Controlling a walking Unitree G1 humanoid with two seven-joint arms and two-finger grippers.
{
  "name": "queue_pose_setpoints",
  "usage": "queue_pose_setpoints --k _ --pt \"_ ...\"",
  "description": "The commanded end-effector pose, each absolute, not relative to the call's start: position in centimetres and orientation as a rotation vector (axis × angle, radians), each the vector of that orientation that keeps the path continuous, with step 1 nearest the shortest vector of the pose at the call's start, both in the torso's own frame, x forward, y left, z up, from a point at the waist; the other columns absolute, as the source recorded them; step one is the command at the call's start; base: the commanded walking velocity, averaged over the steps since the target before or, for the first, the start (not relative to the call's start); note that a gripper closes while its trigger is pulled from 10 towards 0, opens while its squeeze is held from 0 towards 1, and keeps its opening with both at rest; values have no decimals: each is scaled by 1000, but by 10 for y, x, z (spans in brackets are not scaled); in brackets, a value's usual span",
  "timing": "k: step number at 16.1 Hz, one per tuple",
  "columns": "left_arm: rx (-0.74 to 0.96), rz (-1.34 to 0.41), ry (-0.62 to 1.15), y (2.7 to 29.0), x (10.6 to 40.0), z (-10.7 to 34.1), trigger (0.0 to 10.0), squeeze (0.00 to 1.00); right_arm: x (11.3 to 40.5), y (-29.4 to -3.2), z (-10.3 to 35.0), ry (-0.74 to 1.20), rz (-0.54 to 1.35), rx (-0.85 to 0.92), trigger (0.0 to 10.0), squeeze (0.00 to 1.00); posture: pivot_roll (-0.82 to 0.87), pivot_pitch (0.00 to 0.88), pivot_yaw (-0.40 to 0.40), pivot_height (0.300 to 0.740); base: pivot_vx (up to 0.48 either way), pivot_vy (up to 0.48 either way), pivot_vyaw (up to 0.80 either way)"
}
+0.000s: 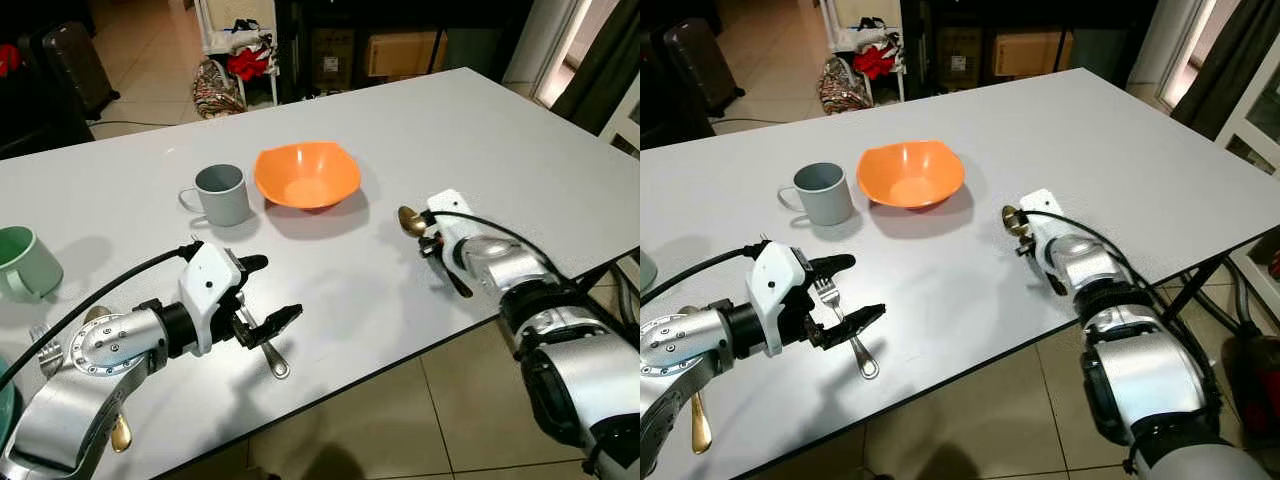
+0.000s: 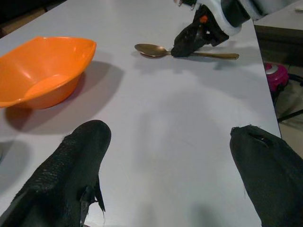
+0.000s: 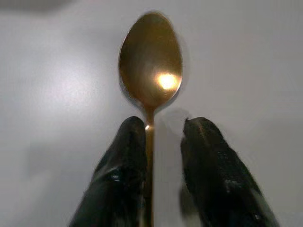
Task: Setting the table
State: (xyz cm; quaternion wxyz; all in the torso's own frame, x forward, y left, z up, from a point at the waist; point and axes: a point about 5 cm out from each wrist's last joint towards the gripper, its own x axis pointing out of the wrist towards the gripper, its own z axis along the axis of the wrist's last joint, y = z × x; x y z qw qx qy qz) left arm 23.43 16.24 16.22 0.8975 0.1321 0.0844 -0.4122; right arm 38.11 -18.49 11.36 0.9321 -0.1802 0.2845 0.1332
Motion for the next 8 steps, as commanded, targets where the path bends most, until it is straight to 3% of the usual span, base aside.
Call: queue_pose_setpoints --k 1,3,6,8 --pt "255 -840 148 163 237 168 10000 0 390 -183 135 498 297 -361 10000 1000 -52 14 42 740 0 0 0" --pt "227 -788 109 165 239 177 10000 0 383 -187 149 410 333 -301 10000 1000 -63 9 46 740 0 0 0" --pt "229 -639 55 163 234 189 10000 0 340 -178 169 185 386 -184 10000 1000 -65 8 49 740 0 0 0" --pt "202 -545 22 160 231 195 10000 0 313 -165 174 81 400 -158 10000 1000 -67 11 56 740 0 0 622"
